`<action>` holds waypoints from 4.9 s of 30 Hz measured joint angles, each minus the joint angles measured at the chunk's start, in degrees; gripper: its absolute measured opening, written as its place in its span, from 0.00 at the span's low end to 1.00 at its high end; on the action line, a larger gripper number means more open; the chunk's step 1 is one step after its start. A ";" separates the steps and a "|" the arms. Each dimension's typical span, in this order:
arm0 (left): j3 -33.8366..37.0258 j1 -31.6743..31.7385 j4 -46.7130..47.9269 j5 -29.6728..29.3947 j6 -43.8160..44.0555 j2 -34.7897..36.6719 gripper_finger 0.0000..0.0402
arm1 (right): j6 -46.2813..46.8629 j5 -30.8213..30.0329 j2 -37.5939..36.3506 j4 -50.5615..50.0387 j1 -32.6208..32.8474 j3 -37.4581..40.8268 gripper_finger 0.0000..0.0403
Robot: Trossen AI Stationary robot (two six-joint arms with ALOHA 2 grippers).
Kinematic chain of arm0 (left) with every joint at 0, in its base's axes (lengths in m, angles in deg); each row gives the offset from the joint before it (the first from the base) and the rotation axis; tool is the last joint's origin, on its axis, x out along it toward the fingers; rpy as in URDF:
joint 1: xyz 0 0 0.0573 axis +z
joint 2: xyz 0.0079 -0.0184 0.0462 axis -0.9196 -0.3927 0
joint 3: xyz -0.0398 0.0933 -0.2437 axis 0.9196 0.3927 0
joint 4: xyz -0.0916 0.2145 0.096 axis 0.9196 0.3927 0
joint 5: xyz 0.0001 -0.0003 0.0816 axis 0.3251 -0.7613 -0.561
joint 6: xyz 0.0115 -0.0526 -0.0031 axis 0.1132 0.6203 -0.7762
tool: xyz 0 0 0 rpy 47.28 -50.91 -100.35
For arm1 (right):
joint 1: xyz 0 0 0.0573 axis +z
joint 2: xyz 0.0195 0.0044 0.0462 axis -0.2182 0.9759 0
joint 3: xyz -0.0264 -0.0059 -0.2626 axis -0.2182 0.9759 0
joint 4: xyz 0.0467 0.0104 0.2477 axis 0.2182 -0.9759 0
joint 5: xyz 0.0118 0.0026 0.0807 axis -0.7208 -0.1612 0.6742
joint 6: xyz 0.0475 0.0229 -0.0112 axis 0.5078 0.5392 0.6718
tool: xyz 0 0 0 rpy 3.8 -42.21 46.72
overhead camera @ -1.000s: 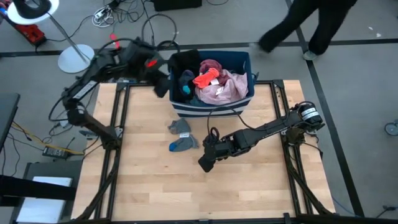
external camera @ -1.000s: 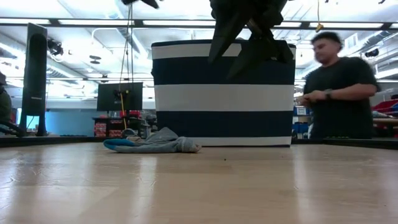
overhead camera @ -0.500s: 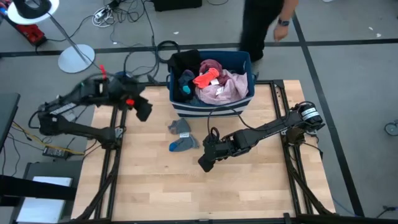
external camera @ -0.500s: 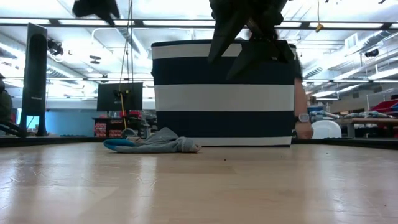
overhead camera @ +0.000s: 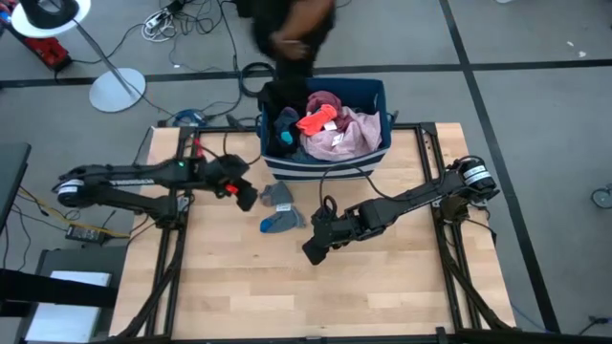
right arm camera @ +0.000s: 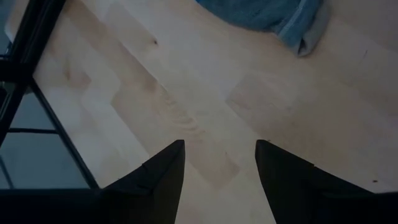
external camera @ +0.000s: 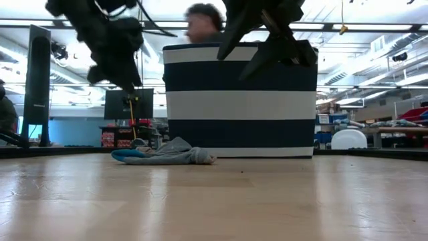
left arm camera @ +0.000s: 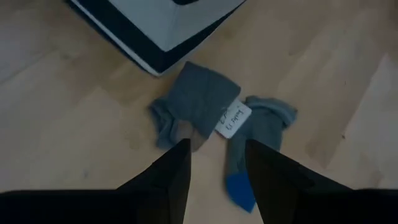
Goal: Sort clothes
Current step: Put the gray sock into the blue bin
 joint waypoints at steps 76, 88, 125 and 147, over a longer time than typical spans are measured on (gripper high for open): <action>-70.58 11.70 14.14 1.65 -30.52 -35.95 0.03 | -9.62 2.20 0.00 5.57 -2.74 -0.02 0.49; -86.31 14.88 14.89 5.61 -27.70 -46.33 0.32 | -10.64 2.18 0.00 5.19 -1.59 -0.02 0.49; -36.53 -10.99 19.27 -1.90 -13.39 -2.48 0.37 | -27.63 2.16 0.00 17.65 -5.34 -0.02 0.49; -3.39 -13.20 11.18 1.08 1.60 25.19 0.37 | -49.46 11.68 13.98 7.81 -16.02 -10.19 0.51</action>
